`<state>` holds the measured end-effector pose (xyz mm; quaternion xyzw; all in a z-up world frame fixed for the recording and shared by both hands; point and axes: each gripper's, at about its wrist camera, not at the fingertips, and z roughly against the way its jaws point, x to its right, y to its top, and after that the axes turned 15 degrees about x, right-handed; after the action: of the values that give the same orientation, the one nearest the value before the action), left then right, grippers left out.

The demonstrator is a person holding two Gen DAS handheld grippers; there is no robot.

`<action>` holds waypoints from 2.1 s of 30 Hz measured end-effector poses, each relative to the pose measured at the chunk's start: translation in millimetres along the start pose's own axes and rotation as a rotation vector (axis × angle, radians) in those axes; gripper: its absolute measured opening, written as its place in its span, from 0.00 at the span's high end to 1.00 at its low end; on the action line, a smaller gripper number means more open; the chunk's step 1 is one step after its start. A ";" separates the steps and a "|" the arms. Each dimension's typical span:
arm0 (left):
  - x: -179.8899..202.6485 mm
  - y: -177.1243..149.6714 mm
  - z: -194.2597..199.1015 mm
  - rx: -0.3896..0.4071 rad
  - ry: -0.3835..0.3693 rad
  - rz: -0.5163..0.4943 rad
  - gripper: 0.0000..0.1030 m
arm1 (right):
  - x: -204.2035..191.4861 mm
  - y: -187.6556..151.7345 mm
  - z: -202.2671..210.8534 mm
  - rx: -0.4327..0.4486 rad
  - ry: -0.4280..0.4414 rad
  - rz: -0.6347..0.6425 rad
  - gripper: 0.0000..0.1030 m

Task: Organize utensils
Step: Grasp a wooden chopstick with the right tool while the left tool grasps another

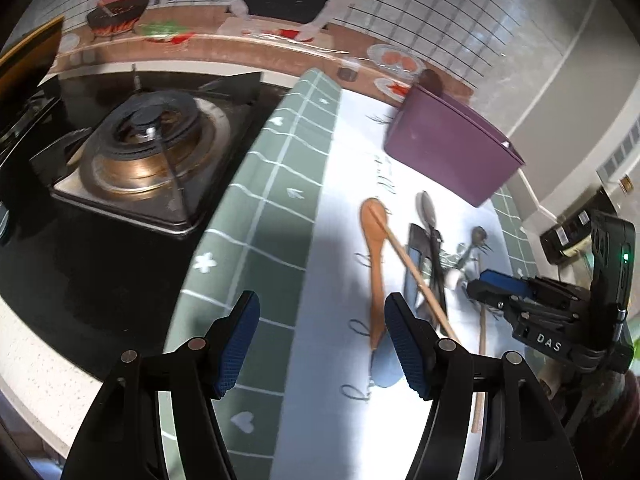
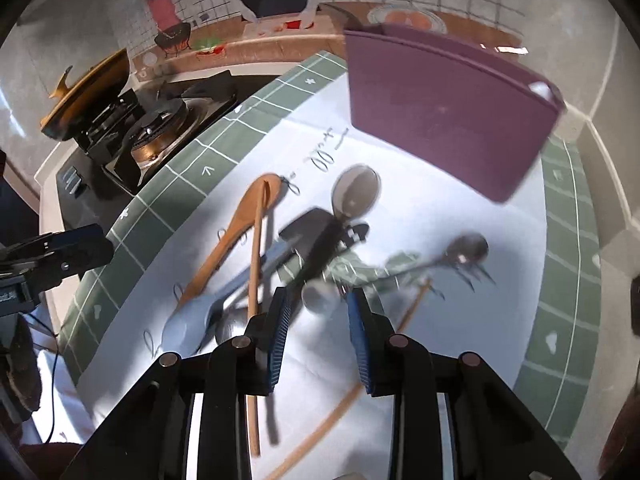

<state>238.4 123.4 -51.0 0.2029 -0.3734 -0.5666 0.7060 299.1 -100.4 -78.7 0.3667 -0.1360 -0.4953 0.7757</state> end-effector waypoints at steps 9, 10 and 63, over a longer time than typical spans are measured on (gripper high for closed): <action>29.5 -6.9 -11.9 -0.046 -0.049 -0.052 0.37 | 38.8 -40.8 32.9 0.050 -0.079 -0.154 0.70; 31.1 -8.5 -13.0 -0.056 -0.051 -0.059 0.37 | 39.1 -41.8 30.8 0.045 -0.067 -0.167 0.71; 87.0 14.4 -72.4 -0.132 -0.167 -0.096 0.95 | 63.3 -42.3 72.2 0.184 -0.137 -0.227 0.95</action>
<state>309.5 34.7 -61.2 0.1258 -0.3826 -0.6380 0.6564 259.3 -196.9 -68.0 0.4145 -0.1909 -0.5891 0.6669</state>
